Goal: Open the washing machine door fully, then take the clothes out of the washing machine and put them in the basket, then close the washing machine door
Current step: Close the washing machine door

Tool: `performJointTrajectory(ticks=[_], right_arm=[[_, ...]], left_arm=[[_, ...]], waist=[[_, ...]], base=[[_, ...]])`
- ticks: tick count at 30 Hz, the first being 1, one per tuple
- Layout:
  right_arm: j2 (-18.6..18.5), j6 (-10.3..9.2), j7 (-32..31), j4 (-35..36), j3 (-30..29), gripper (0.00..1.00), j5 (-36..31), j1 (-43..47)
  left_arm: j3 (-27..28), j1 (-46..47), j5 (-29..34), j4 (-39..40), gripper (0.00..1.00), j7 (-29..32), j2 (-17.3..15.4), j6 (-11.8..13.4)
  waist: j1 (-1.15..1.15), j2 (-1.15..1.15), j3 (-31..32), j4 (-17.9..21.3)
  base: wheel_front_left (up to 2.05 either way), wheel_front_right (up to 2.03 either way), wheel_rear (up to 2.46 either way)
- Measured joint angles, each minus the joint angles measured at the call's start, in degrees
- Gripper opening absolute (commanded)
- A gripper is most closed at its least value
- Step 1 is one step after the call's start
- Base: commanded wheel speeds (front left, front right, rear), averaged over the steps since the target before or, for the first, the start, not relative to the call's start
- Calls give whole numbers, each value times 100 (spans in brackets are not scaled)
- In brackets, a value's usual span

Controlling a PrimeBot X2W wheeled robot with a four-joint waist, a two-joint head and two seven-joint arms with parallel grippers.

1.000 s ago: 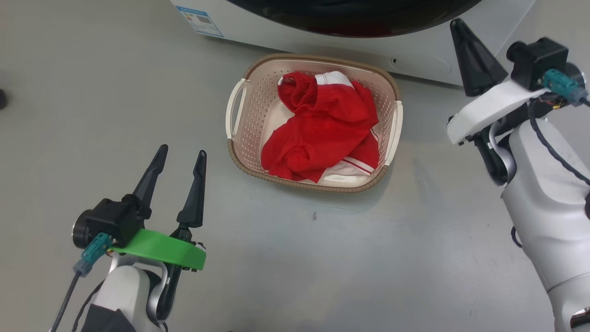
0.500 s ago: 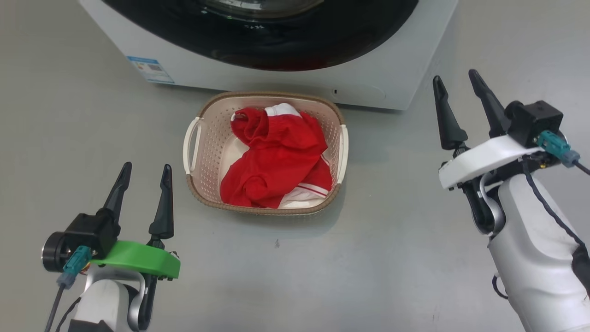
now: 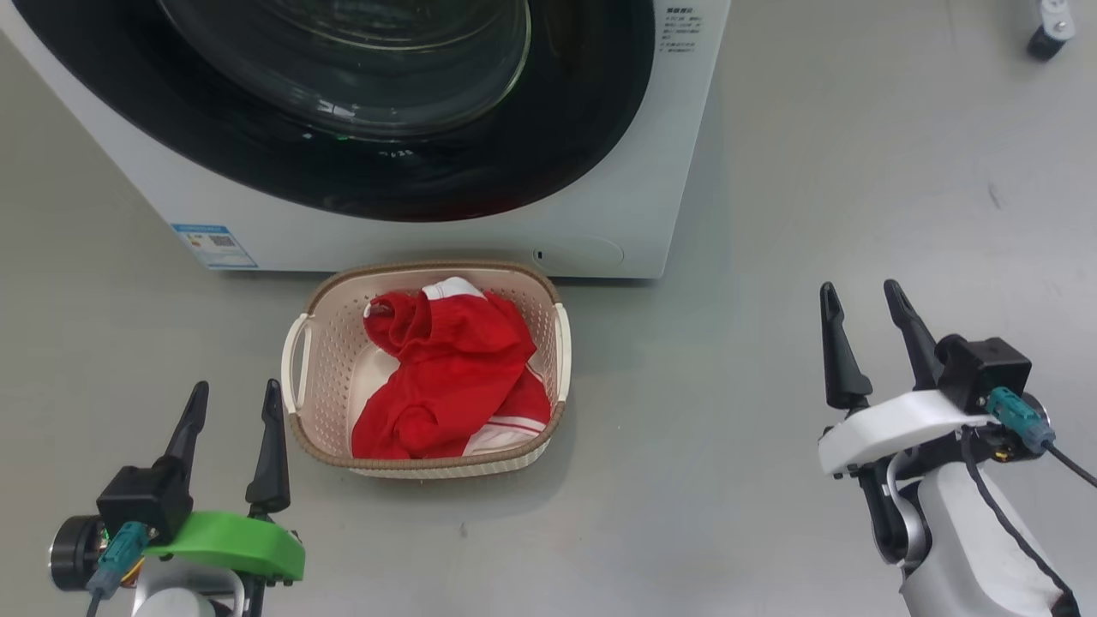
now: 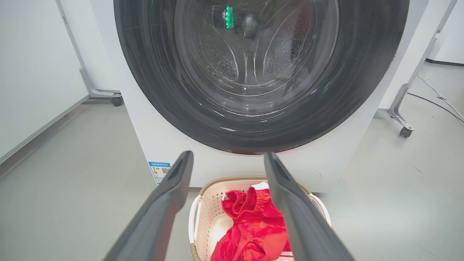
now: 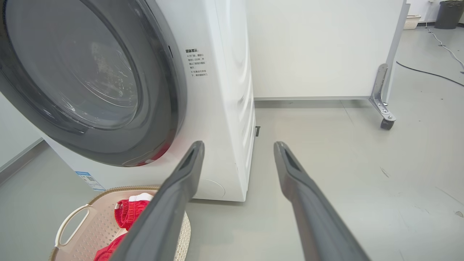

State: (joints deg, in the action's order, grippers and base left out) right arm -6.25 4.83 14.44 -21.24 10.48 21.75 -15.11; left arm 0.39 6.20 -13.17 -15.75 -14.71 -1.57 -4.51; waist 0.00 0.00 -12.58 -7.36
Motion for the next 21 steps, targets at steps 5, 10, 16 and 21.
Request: performJointTrajectory(ticks=[5,10,16,21], right_arm=[[23,-47,0,146,-108,100,-111,417],[56,-91,0,312,-156,100,-235,737],[97,-104,1,505,-222,100,-427,919],[121,-146,0,591,-296,100,-479,1113]], left_arm=[[75,-218,8,-12,100,0,-2,1],[80,-362,-3,-2,100,0,-5,5],[104,-569,-2,3,100,0,-10,18],[98,-667,16,26,100,0,-14,16]], waist=[[0,0,309,190],[0,0,562,330],[0,0,774,439],[0,0,884,480]], base=[[0,0,0],[0,0,0],[0,0,0],[0,0,0]])
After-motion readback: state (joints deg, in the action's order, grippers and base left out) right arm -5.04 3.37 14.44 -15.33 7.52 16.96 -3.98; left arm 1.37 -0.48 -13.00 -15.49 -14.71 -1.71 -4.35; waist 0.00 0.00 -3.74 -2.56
